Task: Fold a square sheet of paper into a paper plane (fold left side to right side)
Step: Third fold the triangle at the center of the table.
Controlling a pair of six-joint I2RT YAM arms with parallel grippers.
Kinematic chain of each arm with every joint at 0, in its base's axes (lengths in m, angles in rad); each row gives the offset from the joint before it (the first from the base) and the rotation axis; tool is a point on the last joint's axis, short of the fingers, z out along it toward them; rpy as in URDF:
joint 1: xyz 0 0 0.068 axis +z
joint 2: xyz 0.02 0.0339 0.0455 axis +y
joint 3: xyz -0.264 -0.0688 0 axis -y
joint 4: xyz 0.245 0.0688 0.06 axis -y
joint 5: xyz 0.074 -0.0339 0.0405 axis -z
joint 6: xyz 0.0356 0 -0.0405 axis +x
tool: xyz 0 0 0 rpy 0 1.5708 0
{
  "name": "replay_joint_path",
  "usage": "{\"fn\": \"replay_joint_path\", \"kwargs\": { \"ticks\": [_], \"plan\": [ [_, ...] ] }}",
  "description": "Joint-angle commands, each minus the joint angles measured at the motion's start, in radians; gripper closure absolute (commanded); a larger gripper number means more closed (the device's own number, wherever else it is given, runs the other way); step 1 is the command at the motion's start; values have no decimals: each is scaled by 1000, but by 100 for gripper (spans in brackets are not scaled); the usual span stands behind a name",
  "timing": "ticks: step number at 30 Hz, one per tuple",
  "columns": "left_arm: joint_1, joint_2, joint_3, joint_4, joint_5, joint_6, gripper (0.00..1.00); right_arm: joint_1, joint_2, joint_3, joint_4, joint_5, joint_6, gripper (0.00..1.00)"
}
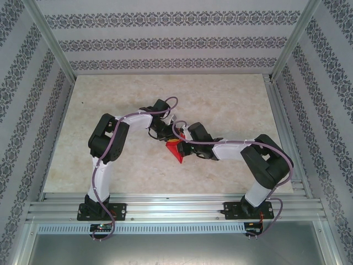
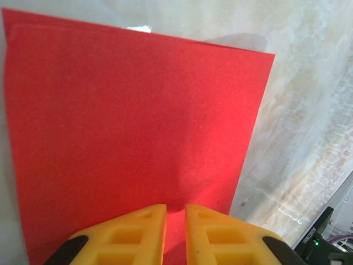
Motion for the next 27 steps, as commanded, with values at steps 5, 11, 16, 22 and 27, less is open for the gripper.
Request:
{"fn": "replay_joint_path", "kwargs": {
  "ticks": [5,11,16,22,27],
  "plan": [
    [-14,28,100,-86,-25,37,81,-10,13,-34,91,-68,35,100],
    [-14,68,192,-124,-27,43,81,-10,16,-40,87,-63,32,100],
    [-13,131,244,-136,-22,51,82,-11,11,-42,80,-59,28,100],
    [-17,165,223,-144,-32,73,85,-20,-3,-31,57,-47,35,100],
    [-17,166,197,-143,-49,78,86,-40,-18,-34,46,-35,48,100]
  ]
}}
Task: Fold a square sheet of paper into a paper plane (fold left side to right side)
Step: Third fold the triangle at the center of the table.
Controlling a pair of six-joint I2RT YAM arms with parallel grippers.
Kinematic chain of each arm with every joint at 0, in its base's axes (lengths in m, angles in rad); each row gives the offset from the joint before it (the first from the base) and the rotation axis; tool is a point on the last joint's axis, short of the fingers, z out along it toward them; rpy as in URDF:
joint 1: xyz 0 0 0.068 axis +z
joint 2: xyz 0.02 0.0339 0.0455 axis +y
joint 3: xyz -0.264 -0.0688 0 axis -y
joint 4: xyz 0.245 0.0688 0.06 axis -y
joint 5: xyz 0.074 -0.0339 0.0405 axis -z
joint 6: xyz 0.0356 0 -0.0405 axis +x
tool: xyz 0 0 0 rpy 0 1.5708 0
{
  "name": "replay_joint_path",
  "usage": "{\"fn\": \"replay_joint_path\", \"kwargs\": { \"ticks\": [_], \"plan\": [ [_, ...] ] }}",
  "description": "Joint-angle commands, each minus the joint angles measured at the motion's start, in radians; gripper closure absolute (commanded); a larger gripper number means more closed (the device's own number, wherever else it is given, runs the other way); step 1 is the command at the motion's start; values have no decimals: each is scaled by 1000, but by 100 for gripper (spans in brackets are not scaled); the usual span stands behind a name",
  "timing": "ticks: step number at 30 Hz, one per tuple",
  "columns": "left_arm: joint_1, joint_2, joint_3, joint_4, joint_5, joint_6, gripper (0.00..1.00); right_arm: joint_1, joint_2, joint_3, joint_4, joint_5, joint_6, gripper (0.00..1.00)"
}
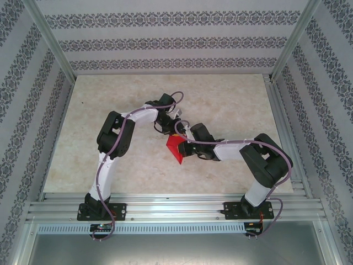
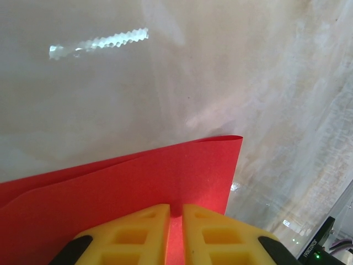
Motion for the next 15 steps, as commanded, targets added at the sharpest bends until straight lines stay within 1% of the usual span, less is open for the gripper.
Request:
{"fn": "replay_joint_path", "kwargs": {
  "ticks": [1,9,15],
  "plan": [
    [-11,28,-33,-50,-54,32,86,-17,-28,-6,0,10,15,100],
    [-14,30,-35,-54,-68,35,86,-31,-44,-21,1,11,22,100],
    [-16,31,-38,-54,-71,34,86,-30,-61,-67,35,22,45,100]
  ]
}}
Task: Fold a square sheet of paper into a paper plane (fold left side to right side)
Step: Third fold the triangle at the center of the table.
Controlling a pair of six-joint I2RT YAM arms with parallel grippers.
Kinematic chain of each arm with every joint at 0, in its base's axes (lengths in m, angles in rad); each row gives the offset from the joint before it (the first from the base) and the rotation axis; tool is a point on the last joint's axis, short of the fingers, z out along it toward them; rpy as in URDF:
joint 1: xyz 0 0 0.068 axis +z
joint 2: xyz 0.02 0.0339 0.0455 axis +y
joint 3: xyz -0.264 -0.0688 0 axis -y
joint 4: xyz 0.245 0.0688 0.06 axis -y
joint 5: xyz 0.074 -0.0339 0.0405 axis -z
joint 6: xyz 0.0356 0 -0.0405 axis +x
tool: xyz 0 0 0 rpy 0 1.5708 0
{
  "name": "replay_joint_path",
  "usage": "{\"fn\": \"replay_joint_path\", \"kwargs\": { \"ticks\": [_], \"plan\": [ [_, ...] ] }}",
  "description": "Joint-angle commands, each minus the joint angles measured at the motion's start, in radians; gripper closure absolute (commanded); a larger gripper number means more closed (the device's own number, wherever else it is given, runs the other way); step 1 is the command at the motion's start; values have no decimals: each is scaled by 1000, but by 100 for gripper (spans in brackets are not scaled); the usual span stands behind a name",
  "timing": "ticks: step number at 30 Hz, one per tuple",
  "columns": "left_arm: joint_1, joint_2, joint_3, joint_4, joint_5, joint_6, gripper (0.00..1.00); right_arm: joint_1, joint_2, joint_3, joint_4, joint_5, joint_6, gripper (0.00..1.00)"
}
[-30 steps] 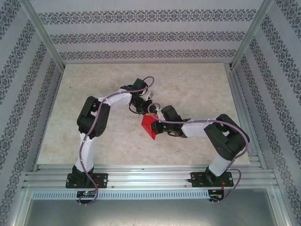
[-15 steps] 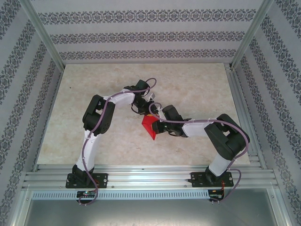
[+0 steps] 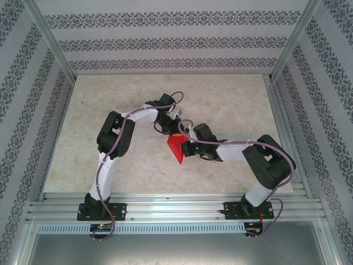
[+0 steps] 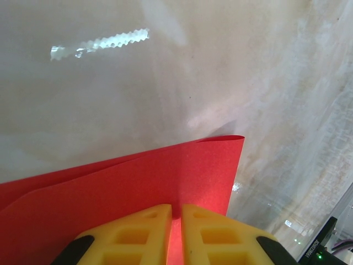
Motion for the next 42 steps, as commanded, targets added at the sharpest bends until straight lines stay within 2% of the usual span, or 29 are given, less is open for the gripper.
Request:
{"fn": "replay_joint_path", "kwargs": {
  "ticks": [1,33,42],
  "plan": [
    [-15,30,-36,-55,-69,31,86,-8,-32,-33,40,19,23,100],
    [-20,33,-43,-47,-67,30,86,-22,31,11,11,31,19,100],
    [-22,32,-44,-50,-67,33,86,-21,26,-30,19,41,41,100]
  ]
}}
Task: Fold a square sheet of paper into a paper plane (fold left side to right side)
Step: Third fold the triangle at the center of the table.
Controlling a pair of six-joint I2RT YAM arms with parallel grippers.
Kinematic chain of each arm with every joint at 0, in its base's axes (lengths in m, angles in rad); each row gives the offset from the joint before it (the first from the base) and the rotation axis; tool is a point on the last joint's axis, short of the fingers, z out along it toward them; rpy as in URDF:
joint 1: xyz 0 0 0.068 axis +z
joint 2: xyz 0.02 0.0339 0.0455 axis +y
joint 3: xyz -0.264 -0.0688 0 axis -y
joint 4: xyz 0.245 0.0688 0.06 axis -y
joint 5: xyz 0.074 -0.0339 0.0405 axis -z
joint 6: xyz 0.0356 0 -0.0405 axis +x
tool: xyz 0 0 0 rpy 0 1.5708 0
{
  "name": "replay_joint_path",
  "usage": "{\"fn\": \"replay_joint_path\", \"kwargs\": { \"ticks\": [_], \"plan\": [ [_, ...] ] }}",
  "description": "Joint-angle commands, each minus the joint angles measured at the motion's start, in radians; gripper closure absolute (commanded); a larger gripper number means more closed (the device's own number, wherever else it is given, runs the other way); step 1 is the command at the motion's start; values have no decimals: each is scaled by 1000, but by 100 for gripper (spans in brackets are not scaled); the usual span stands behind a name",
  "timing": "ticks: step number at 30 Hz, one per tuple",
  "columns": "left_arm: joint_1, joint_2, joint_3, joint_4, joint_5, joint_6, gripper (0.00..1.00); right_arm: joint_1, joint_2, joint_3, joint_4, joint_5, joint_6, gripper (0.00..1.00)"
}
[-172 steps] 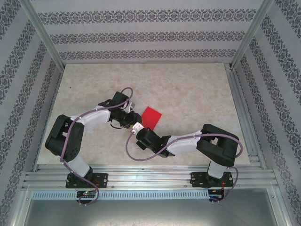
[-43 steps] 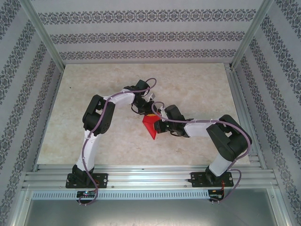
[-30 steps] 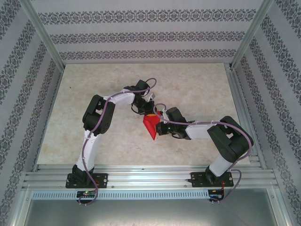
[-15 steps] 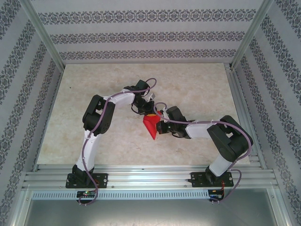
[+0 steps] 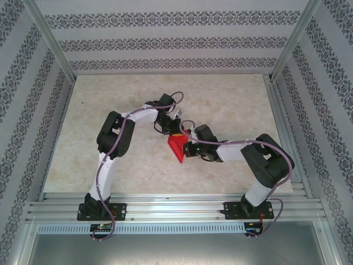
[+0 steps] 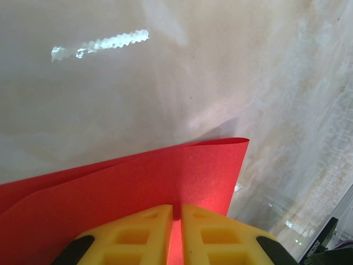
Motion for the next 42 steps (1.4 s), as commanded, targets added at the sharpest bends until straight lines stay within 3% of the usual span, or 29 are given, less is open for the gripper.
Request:
{"fn": "replay_joint_path", "kwargs": {
  "ticks": [1,21,29,37,42],
  "plan": [
    [-22,32,-39,-54,-64,31,86,-9,0,-22,8,16,16,100],
    [-22,34,-36,-58,-64,33,86,-8,-16,-18,-11,27,13,100],
    [-15,-20,4,-91,-46,62,80,8,15,-25,-36,38,12,100],
    [39,-98,109,-185,-39,101,67,20,39,-44,-37,50,13,100],
    [76,-212,10,-150,-67,93,66,25,41,-44,-42,54,9,100]
  ]
}}
